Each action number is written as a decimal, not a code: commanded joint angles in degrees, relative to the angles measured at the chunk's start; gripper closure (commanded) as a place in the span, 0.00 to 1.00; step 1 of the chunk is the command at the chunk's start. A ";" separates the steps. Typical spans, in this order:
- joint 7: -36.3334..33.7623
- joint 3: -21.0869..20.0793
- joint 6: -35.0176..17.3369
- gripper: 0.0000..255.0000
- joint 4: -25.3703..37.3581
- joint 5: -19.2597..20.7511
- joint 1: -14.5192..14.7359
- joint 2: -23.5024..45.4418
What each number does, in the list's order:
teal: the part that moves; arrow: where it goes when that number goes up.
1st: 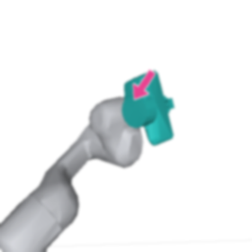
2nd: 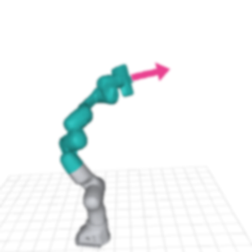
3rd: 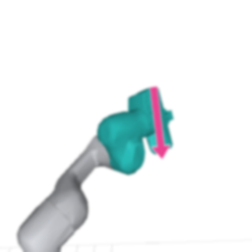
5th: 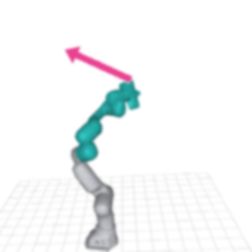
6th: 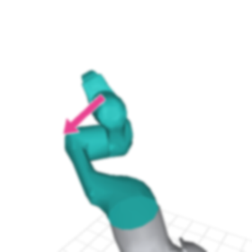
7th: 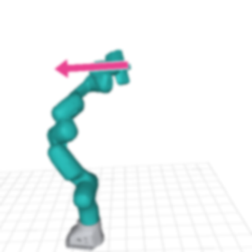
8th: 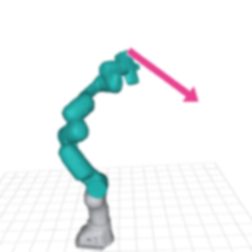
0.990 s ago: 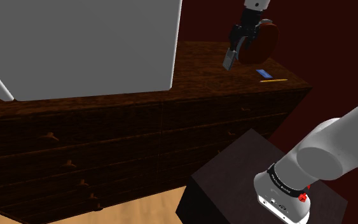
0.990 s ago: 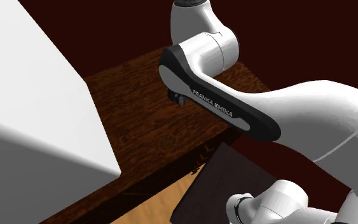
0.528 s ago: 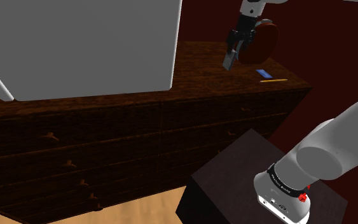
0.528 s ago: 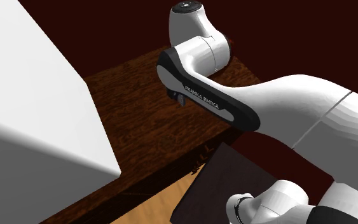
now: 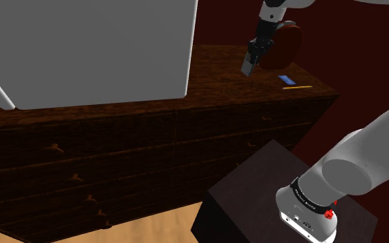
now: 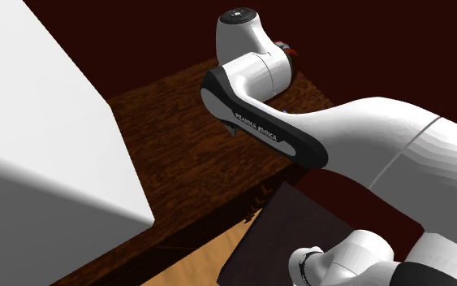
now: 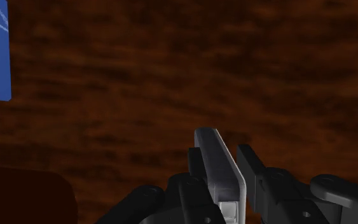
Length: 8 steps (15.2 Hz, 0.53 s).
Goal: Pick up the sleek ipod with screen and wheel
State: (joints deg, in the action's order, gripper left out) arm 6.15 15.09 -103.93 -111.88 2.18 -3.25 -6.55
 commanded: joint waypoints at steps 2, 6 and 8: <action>0.00 0.00 -0.01 1.00 -0.04 0.00 0.00 0.00; 0.01 0.00 -0.07 1.00 -0.13 0.01 0.00 -0.04; 0.00 -0.03 1.46 1.00 1.29 0.02 0.02 -0.15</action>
State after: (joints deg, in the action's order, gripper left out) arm 6.12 15.05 -103.08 -111.26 2.22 -3.24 -6.75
